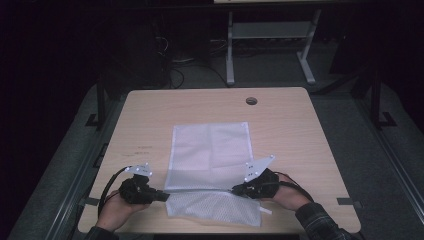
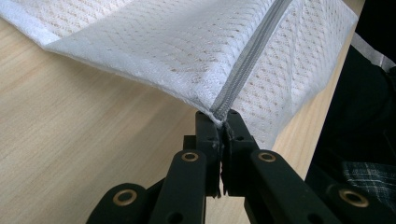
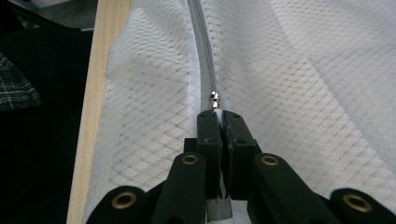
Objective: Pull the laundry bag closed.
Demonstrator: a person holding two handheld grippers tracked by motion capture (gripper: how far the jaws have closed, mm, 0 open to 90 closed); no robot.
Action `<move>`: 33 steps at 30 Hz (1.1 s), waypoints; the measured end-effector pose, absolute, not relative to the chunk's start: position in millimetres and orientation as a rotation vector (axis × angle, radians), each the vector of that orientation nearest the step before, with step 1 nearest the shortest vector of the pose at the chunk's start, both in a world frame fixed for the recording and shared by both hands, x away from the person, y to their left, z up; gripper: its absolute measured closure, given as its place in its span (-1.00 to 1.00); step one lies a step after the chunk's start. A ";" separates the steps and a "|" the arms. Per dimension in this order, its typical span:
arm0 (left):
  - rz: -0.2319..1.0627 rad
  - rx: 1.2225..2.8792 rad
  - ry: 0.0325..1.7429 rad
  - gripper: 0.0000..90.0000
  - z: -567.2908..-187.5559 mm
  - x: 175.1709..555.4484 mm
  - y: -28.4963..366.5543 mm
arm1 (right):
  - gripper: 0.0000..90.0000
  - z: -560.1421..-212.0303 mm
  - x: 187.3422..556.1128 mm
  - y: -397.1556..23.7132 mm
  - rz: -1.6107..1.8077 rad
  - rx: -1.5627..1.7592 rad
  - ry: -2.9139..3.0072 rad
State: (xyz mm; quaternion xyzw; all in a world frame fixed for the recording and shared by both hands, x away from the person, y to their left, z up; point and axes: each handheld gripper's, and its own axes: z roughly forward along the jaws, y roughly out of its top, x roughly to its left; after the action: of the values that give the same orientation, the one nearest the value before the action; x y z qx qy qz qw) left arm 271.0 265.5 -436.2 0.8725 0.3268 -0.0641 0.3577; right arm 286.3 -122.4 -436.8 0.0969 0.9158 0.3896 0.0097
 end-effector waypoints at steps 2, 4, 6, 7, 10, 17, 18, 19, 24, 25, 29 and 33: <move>-0.166 2.249 0.847 0.93 -436.1 271.0 264.7 | 0.93 -436.4 286.4 -122.8 1.215 0.297 2.858; -0.159 2.253 0.845 0.93 -435.8 271.1 264.3 | 0.93 -436.0 285.6 -124.2 1.214 0.302 2.859; -0.158 2.251 0.848 0.94 -435.5 271.2 265.4 | 0.93 -436.3 285.7 -125.2 1.206 0.301 2.859; -0.156 2.244 0.852 0.93 -435.5 271.3 267.4 | 0.93 -436.8 285.9 -128.8 1.207 0.316 2.857; -0.154 2.240 0.858 0.94 -435.7 270.8 268.1 | 0.93 -436.8 285.9 -132.0 1.209 0.326 2.855; -0.157 2.244 0.848 0.94 -434.8 270.9 266.6 | 0.93 -436.6 285.0 -135.2 1.207 0.325 2.855; -0.149 2.249 0.852 0.94 -434.7 270.9 266.8 | 0.92 -436.6 284.9 -135.8 1.202 0.327 2.854; -0.147 2.246 0.860 0.94 -434.6 271.1 268.0 | 0.93 -436.9 285.2 -137.2 1.200 0.335 2.853; -0.149 2.243 0.864 0.94 -435.0 271.1 270.6 | 0.93 -437.5 285.3 -144.9 1.200 0.356 2.849; -0.152 2.241 0.866 0.94 -435.0 271.0 269.9 | 0.93 -437.7 285.2 -146.0 1.200 0.358 2.848; -0.154 2.241 0.861 0.94 -435.0 271.0 268.2 | 0.93 -438.2 284.1 -148.8 1.201 0.354 2.848; -0.140 2.242 0.877 0.94 -434.2 271.2 271.7 | 0.93 -438.6 283.8 -149.7 1.189 0.354 2.851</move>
State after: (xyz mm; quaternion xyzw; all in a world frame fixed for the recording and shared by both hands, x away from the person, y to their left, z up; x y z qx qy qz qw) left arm 271.2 271.7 -434.2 0.8685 0.3397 -0.0541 0.3568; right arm 283.8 -149.7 -438.6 0.1137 0.9169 0.3824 0.0161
